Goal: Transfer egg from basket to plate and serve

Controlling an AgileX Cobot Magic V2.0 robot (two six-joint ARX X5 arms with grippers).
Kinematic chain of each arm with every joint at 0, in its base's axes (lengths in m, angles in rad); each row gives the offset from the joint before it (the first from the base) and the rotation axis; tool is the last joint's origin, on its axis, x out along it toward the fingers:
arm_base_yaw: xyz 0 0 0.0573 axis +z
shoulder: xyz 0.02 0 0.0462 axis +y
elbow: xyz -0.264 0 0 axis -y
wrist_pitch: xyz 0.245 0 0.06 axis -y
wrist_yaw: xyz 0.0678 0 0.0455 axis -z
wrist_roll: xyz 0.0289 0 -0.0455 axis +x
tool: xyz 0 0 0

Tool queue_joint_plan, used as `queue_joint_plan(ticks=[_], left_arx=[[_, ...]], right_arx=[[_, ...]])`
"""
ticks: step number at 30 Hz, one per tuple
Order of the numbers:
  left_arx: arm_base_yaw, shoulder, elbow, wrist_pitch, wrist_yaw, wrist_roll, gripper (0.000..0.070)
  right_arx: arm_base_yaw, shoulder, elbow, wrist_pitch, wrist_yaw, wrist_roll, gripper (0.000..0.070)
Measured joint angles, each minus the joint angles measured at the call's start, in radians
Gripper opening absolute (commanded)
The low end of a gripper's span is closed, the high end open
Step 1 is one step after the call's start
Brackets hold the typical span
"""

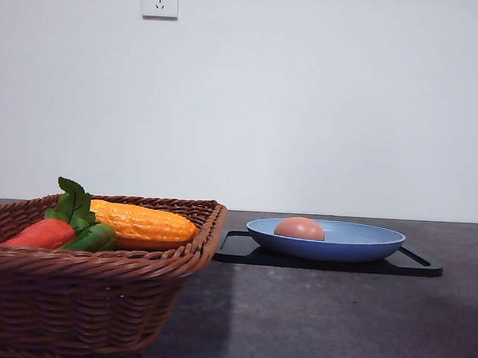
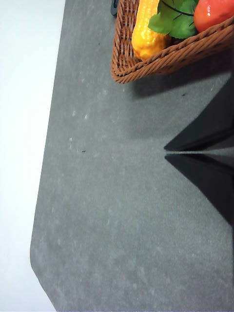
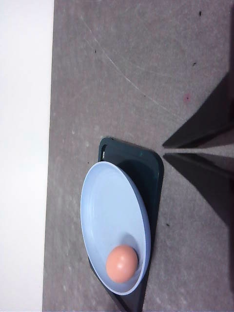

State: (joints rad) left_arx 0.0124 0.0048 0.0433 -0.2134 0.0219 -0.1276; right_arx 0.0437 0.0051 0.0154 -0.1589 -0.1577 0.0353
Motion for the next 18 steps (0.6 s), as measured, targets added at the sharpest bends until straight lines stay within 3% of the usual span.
queue_joint_plan(ticks=[18], left_arx=[[0.000, 0.000, 0.000, 0.000, 0.000, 0.000, 0.0000]], right_arx=[[0.000, 0.000, 0.000, 0.000, 0.000, 0.002, 0.0000]])
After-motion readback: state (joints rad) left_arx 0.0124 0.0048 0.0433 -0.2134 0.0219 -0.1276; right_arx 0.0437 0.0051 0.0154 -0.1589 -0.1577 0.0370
